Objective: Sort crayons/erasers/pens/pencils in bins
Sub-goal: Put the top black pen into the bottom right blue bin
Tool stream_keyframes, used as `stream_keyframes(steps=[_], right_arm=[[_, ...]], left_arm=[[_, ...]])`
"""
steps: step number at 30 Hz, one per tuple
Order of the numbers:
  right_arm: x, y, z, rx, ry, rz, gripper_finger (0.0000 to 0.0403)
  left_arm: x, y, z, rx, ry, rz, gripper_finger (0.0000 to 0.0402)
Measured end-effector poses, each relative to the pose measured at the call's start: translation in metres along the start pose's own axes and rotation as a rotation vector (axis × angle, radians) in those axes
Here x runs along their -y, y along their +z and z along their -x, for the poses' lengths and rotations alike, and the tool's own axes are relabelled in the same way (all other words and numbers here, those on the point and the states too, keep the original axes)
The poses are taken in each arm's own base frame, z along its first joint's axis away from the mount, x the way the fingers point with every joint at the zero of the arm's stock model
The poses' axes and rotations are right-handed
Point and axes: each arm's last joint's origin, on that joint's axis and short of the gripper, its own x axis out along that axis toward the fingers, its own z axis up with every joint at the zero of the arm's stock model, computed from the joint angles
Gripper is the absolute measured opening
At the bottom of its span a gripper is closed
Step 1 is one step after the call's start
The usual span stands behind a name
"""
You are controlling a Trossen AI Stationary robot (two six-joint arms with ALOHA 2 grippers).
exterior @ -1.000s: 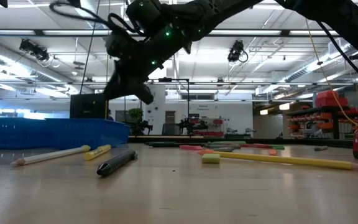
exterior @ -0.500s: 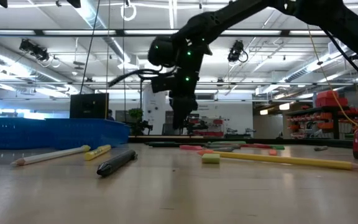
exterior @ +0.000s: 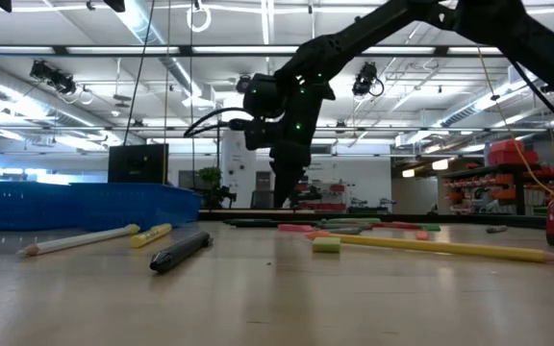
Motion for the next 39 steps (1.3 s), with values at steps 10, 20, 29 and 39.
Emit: stream_keyframes(steps=[10, 20, 29, 39], right_arm=[[-0.005, -0.010, -0.019, 0.003, -0.030, 0.012, 0.0083], [-0.003, -0.016, -0.026, -0.009, -0.049, -0.001, 0.0082], [-0.008, -0.014, -0.027, -0.015, -0.070, 0.028, 0.0034], [-0.041, 0.017, -0.013, 0.056, -0.118, 0.173, 0.0026]], left_arm=[[0.000, 0.000, 0.000, 0.001, 0.000, -0.001, 0.0023], [0.000, 0.000, 0.000, 0.001, 0.000, -0.002, 0.0015], [0.000, 0.000, 0.000, 0.001, 0.000, -0.002, 0.0016], [0.000, 0.000, 0.000, 0.002, 0.000, -0.039, 0.0022]])
